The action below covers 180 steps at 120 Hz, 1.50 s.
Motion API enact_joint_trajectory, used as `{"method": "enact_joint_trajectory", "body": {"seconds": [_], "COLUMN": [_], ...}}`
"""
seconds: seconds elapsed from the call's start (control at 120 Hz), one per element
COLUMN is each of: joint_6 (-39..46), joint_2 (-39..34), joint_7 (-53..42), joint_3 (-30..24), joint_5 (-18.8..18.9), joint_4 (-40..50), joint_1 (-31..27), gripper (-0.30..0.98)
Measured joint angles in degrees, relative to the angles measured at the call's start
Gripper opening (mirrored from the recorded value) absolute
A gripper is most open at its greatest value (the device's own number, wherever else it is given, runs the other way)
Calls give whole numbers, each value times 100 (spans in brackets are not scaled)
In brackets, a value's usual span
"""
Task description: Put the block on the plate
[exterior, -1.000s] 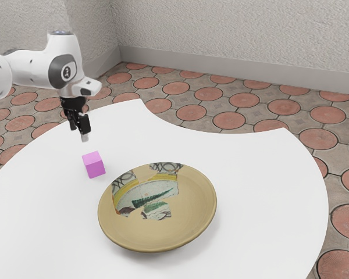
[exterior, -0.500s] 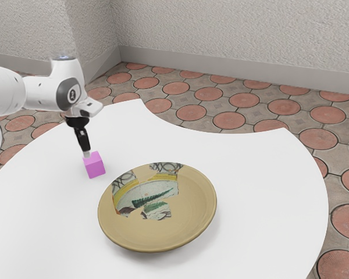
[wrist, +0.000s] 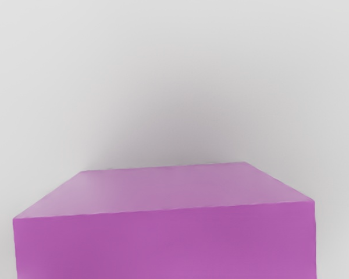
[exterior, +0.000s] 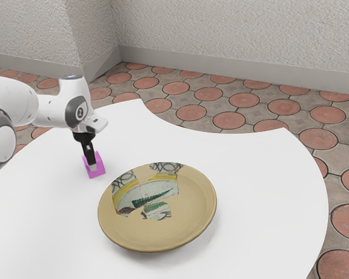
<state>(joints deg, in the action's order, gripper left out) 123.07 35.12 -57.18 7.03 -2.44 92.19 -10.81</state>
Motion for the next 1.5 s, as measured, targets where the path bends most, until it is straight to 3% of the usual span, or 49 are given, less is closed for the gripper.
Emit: {"method": "enact_joint_trajectory", "body": {"seconds": [0.125, 0.275, 0.475, 0.933, 1.125, 1.5], "joint_6": [82, 140, 122, 5, -215, -349], "joint_2": [59, 66, -174, -2336, -2533, -2264], "joint_7": [-37, -67, -91, -78, -14, 108], "joint_3": [-2, -7, -12, -53, -76, -822], "joint_5": [-2, 6, 24, 25, -17, -150], "joint_4": [4, 3, 63, 1514, 1716, 1975], "joint_1": [0, 7, 56, 949, 1438, 1682], "gripper": [66, 40, 41, 41, 41, 41]}}
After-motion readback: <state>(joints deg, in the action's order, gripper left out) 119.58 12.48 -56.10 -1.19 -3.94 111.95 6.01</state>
